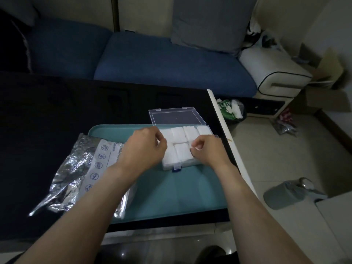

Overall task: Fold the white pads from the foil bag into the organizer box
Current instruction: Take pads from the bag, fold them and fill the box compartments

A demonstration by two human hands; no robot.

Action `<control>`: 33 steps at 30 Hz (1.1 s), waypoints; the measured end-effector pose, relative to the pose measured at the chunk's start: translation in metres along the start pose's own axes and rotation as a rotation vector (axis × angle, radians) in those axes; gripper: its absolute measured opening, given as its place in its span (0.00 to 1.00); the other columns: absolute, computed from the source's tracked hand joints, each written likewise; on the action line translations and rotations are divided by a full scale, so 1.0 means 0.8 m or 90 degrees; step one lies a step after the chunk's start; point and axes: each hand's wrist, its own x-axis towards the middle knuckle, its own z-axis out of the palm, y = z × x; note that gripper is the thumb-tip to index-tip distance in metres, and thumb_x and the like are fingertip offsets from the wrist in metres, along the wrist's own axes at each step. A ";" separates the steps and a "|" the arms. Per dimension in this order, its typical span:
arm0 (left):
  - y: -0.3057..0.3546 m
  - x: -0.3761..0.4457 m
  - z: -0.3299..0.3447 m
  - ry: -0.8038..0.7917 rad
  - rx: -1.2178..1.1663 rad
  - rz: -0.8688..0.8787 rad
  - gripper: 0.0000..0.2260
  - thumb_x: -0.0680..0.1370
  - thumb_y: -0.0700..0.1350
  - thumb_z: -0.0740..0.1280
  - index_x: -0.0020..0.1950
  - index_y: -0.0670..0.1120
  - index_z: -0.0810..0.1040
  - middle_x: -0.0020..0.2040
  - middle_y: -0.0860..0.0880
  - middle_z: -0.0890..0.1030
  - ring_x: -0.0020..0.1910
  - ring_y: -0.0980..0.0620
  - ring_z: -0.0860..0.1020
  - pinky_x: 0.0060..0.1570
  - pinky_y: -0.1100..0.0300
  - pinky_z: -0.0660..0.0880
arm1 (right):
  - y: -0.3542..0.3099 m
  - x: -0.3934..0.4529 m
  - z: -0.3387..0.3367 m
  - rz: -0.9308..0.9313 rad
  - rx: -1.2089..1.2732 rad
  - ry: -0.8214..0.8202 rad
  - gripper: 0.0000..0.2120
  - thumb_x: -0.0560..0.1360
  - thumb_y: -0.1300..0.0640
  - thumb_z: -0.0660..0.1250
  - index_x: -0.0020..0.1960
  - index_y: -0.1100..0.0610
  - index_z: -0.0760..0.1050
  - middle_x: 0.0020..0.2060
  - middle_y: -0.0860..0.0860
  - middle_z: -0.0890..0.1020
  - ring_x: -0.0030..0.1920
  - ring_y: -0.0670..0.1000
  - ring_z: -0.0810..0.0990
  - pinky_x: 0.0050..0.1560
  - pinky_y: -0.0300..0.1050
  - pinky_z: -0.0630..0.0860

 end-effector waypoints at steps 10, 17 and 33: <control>-0.027 -0.005 -0.026 0.043 0.122 -0.076 0.10 0.73 0.53 0.68 0.42 0.47 0.77 0.37 0.50 0.77 0.44 0.43 0.79 0.41 0.55 0.71 | -0.069 -0.037 -0.014 -0.157 0.063 0.144 0.07 0.77 0.64 0.67 0.52 0.55 0.82 0.46 0.48 0.80 0.39 0.44 0.78 0.41 0.26 0.70; -0.076 -0.006 -0.029 -0.259 0.402 -0.209 0.26 0.72 0.58 0.70 0.63 0.42 0.73 0.63 0.39 0.76 0.63 0.40 0.75 0.60 0.50 0.74 | -0.119 -0.102 0.051 -0.187 0.055 -0.375 0.14 0.76 0.54 0.72 0.61 0.56 0.80 0.57 0.51 0.84 0.56 0.50 0.83 0.61 0.47 0.78; -0.103 0.002 -0.042 -0.186 -0.071 -0.338 0.09 0.77 0.33 0.60 0.40 0.38 0.78 0.37 0.41 0.78 0.34 0.48 0.73 0.32 0.59 0.67 | -0.135 -0.092 0.078 -0.165 0.015 -0.352 0.25 0.79 0.52 0.67 0.75 0.53 0.69 0.64 0.56 0.80 0.60 0.55 0.80 0.61 0.47 0.75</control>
